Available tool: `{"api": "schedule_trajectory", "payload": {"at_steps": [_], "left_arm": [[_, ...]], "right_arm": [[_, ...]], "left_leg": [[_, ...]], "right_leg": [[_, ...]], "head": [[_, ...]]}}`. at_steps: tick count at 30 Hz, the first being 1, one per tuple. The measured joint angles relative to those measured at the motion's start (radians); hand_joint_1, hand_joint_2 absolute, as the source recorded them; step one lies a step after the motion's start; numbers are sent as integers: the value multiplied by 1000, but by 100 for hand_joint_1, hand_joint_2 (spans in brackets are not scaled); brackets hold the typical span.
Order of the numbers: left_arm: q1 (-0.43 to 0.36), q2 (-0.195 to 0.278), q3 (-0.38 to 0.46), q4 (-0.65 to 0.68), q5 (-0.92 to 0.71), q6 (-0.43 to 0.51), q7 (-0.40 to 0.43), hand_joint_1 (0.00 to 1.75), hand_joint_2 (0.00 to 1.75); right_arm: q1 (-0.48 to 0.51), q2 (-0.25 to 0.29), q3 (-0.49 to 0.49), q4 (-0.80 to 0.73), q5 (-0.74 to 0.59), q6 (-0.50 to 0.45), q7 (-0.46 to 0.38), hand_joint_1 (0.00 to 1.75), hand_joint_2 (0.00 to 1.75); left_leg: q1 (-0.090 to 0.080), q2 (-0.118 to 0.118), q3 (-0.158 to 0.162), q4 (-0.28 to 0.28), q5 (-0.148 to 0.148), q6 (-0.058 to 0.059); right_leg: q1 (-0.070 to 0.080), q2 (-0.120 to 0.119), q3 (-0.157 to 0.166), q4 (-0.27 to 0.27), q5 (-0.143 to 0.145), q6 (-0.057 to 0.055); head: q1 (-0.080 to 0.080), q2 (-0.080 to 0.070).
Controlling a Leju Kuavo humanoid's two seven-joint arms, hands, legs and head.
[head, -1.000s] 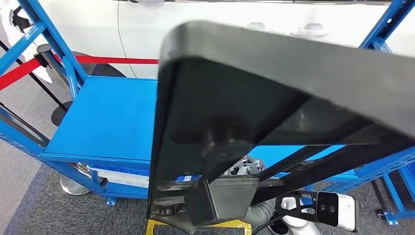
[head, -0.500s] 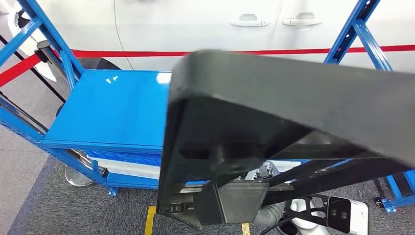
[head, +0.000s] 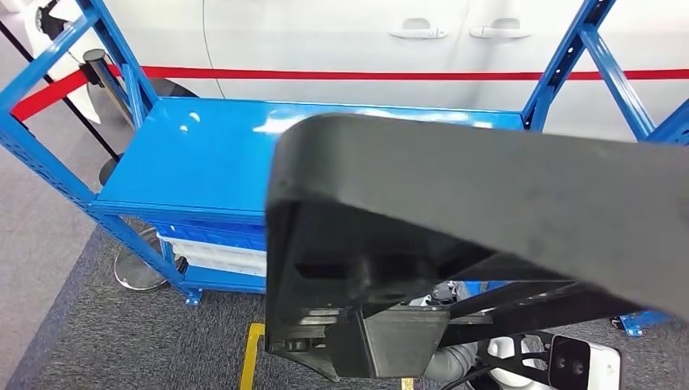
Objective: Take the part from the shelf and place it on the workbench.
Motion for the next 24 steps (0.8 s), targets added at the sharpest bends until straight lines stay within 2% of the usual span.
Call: {"api": "schedule_trajectory", "payload": {"at_steps": [1,2,3,5,6,8,9,10,11,13,14,15,16,17,18,20,21,22,24], "left_arm": [[0,0,0,0,-2,0,1,0,175],[0,-1,-1,0,-4,1,1,0,175],[0,-1,-1,0,-7,1,2,0,175],[-1,0,-4,0,-11,1,2,0,175],[-1,1,-6,0,-13,2,1,0,175],[1,1,-9,0,-15,2,0,0,175],[3,1,-9,0,-16,2,0,0,175],[4,0,-10,0,-18,1,-1,0,175],[5,-1,-11,0,-20,1,-1,0,175],[4,-3,-15,1,-25,0,-3,0,175],[3,-3,-16,1,-27,0,-4,0,175],[2,-3,-18,1,-30,0,-5,0,175],[2,-3,-19,1,-32,0,-6,0,175],[1,-3,-21,1,-35,0,-7,0,175],[0,-3,-22,1,-37,0,-8,0,175],[-5,1,-25,1,-43,0,-8,0,175],[-7,2,-25,0,-46,0,-8,0,175],[-10,4,-27,0,-49,0,-7,0,175],[-13,3,-31,0,-55,0,-4,0,175]], "right_arm": [[1,-1,0,0,2,-2,0,171,175],[1,-2,-1,0,4,-4,0,171,175],[1,-3,-2,0,5,-6,0,171,175],[1,-4,-4,-1,9,-10,0,171,175],[1,-4,-6,-1,12,-13,0,171,175],[1,-6,-9,-2,20,-19,0,171,175],[1,-6,-11,-2,24,-21,0,171,175],[1,-6,-11,-2,27,-22,0,171,175],[1,-6,-12,-3,28,-20,0,171,175],[2,-6,-13,-6,25,-4,0,171,175],[4,-6,-15,-7,22,6,0,171,175],[5,-6,-17,-8,20,16,0,171,175],[7,-6,-20,-10,19,23,0,171,175],[8,-6,-24,-12,19,28,0,171,175],[8,-6,-29,-15,19,30,0,171,175],[9,-4,-36,-23,21,32,0,171,175],[9,-2,-39,-26,23,33,0,171,175],[10,0,-41,-30,25,33,0,171,175],[15,2,-46,-36,28,30,0,171,175]], "left_leg": [[2,0,-17,7,7,-4],[4,1,-33,16,13,-8],[6,0,-49,28,17,-13],[7,-1,-74,52,22,-25],[6,-2,-84,59,28,-32],[9,-3,-97,63,41,-46],[12,-3,-104,68,36,-52],[15,-4,-113,84,13,-57],[16,-4,-125,118,-26,-60],[17,-4,-152,233,-125,-61],[17,-4,-160,290,-154,-59],[16,-5,-157,327,-160,-56],[13,-5,-140,333,-143,-50],[9,-8,-106,304,-114,-43],[3,-17,-58,247,-89,-32],[-9,-40,41,105,-82,-11],[-13,-48,71,56,-90,-5],[-16,-49,83,27,-96,-2],[-18,-37,83,4,-73,0]], "right_leg": [[-4,0,18,0,28,4],[-9,0,51,-33,60,8],[-13,0,94,-90,75,12],[-12,3,172,-208,62,10],[-10,5,188,-241,47,4],[-4,5,182,-255,48,-18],[-3,4,174,-255,56,-29],[-1,3,165,-257,66,-39],[-1,2,154,-258,76,-48],[5,2,131,-257,97,-57],[9,3,118,-256,107,-60],[13,5,104,-254,117,-62],[17,9,90,-252,126,-63],[19,14,77,-250,135,-63],[20,19,66,-248,145,-62],[20,27,52,-247,162,-57],[17,30,48,-249,172,-53],[14,34,46,-253,182,-47],[10,39,42,-263,196,-36]], "head": [[0,0],[0,0],[0,0],[0,0],[-1,0],[-2,0],[-2,0],[-2,0],[-2,0],[-3,0],[-3,0],[-3,0],[-3,0],[-3,0],[-3,0],[-3,0],[-2,0],[-3,0],[-3,0]]}}
